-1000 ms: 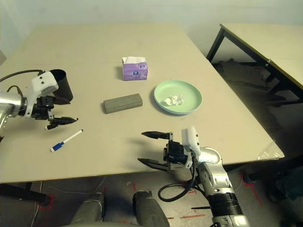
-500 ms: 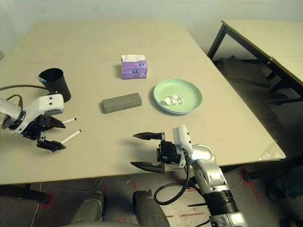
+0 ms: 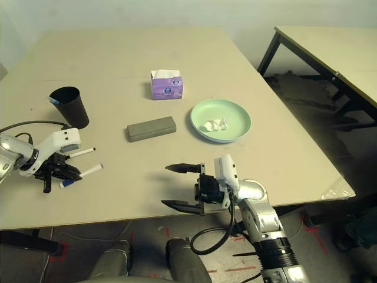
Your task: Organize and tidy the items on the table.
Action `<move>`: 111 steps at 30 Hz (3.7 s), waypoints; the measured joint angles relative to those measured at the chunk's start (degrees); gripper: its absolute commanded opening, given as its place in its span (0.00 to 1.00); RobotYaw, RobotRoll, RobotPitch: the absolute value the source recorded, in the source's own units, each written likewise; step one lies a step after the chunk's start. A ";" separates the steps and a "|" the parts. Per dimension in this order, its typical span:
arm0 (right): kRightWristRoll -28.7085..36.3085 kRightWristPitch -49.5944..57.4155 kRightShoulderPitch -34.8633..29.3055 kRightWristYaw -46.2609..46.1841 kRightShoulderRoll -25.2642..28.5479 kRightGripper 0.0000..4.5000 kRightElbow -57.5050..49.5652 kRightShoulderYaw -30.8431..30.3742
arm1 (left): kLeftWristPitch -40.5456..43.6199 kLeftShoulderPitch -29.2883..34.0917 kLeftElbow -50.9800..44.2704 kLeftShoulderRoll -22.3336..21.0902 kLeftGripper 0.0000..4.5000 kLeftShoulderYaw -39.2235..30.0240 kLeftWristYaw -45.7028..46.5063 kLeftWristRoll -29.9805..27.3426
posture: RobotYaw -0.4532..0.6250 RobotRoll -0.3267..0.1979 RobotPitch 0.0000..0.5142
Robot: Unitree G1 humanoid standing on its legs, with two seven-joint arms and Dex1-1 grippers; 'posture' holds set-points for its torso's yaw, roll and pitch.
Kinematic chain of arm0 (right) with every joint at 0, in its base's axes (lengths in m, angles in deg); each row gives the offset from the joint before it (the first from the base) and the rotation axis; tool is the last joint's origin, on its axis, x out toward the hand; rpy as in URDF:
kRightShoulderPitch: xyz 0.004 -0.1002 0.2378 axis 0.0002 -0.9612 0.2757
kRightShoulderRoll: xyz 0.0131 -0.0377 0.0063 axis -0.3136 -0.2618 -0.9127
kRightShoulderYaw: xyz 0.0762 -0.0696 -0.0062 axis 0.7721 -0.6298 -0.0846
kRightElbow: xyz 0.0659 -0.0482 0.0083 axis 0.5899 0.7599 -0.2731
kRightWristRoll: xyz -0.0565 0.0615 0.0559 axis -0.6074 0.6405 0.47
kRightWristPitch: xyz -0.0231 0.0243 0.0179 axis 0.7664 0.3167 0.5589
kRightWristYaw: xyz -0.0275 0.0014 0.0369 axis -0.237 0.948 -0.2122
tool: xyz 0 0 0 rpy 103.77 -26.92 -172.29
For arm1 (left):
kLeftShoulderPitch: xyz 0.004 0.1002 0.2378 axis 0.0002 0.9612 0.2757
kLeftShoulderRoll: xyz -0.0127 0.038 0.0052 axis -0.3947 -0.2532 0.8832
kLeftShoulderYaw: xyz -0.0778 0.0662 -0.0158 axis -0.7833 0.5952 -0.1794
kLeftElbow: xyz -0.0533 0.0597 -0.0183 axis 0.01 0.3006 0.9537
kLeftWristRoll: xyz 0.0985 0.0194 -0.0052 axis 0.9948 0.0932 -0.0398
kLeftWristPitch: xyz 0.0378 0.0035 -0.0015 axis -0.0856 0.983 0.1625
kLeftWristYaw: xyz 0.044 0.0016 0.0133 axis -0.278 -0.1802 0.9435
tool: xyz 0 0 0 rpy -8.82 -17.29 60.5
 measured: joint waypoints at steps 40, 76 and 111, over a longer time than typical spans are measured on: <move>-4.89 3.15 1.16 -25.74 -6.72 1.00 1.64 6.28 | -27.31 -19.28 27.95 24.59 0.01 -39.30 42.50 -15.02 | 0.34 0.62 0.19; -4.90 3.22 1.20 -23.92 -5.46 1.00 0.52 5.71 | -45.62 -23.14 54.10 25.00 0.98 -35.86 39.35 -10.21 | 0.34 0.62 0.20; 0.11 7.43 3.09 -6.17 -3.71 1.00 -1.23 -0.13 | -13.20 -17.02 22.43 5.72 0.98 -1.67 -0.73 6.02 | 0.33 0.62 0.17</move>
